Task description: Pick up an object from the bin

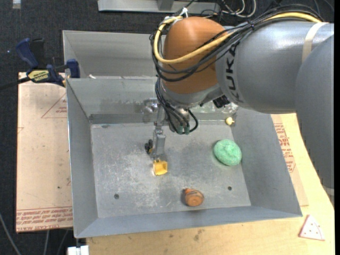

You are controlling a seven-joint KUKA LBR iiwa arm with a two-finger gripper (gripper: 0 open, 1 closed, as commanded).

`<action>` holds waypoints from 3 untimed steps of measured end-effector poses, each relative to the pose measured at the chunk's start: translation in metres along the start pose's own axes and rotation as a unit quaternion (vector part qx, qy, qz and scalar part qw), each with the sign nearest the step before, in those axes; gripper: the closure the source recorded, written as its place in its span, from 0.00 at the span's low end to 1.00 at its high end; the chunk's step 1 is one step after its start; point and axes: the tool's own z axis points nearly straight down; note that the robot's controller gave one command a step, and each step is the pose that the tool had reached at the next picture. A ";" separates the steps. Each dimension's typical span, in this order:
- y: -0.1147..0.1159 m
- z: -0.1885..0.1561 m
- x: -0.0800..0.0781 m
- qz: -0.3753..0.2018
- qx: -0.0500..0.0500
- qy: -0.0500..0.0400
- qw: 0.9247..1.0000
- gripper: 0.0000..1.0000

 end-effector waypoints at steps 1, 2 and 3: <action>-0.001 -0.005 -0.002 0.001 -0.001 -0.004 1.000 0.00; -0.011 0.015 0.013 -0.036 -0.001 -0.008 0.999 0.00; -0.023 0.064 0.003 -0.170 0.000 -0.006 0.985 0.00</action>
Offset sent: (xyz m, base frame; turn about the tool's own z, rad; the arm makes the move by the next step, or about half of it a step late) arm -0.0562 -0.0462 -0.0749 -0.2373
